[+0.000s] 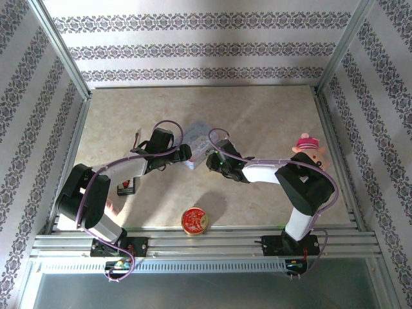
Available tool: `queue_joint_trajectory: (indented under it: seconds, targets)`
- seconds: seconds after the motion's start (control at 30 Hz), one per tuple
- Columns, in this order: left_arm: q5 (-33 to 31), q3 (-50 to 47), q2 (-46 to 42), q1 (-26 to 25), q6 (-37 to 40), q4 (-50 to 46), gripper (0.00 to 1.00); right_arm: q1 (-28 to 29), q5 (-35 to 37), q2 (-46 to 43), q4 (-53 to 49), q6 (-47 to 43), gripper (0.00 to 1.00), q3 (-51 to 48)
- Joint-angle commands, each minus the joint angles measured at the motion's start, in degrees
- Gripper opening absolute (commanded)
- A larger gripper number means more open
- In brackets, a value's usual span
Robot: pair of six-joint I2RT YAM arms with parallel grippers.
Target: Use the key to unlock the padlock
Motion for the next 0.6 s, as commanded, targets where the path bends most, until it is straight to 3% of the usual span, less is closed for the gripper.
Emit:
queue_joint_trajectory:
  seconds: [0.0, 0.57]
  targets:
    - [-2.1, -1.8, 2.4, -0.3, 0.8, -6.7, 0.92, -1.1, 1.5, 0.6, 2.3, 0.9, 0.02, -0.8]
    - [-2.0, -1.9, 2.8, -0.1, 0.8, -6.7, 0.92, -1.9, 0.7, 0.7, 4.5, 1.6, 0.02, -1.2]
